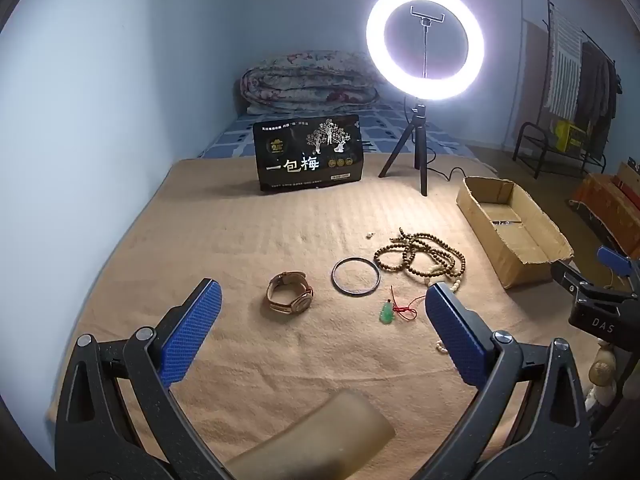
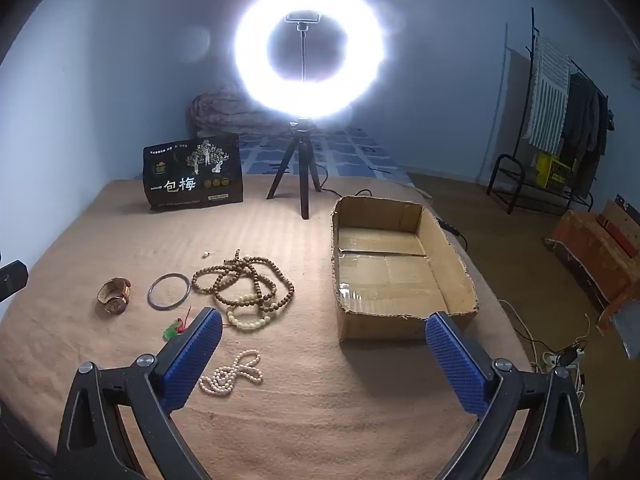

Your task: Organize jewelry

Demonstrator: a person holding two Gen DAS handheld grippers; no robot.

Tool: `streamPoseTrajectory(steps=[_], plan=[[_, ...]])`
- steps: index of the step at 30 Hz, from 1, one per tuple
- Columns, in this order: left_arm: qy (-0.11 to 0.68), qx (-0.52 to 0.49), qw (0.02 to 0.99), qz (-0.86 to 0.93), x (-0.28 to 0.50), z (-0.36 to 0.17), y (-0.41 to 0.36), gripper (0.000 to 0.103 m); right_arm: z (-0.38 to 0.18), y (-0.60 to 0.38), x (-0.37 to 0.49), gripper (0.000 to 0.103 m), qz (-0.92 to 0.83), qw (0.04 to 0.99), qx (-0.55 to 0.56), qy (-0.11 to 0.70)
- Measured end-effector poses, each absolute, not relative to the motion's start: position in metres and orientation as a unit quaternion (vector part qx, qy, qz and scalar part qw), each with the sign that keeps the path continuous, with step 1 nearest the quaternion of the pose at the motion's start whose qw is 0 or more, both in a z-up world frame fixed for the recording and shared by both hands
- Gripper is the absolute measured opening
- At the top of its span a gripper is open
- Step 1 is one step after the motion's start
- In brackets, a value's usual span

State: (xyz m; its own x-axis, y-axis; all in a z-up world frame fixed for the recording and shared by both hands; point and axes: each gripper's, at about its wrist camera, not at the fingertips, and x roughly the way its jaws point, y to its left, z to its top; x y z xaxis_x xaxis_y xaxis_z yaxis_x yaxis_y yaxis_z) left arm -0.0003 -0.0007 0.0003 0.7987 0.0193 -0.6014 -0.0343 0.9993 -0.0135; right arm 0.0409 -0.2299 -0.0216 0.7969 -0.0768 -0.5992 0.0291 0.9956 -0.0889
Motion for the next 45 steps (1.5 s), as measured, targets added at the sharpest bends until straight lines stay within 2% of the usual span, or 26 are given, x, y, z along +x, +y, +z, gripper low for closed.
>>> streamPoseTrajectory(steps=[45], plan=[[0.297,-0.012,0.954,0.021,0.001,0.009,0.003,0.103,-0.030,-0.231,0.042,0.103,-0.029,0.941,-0.047,0.334]])
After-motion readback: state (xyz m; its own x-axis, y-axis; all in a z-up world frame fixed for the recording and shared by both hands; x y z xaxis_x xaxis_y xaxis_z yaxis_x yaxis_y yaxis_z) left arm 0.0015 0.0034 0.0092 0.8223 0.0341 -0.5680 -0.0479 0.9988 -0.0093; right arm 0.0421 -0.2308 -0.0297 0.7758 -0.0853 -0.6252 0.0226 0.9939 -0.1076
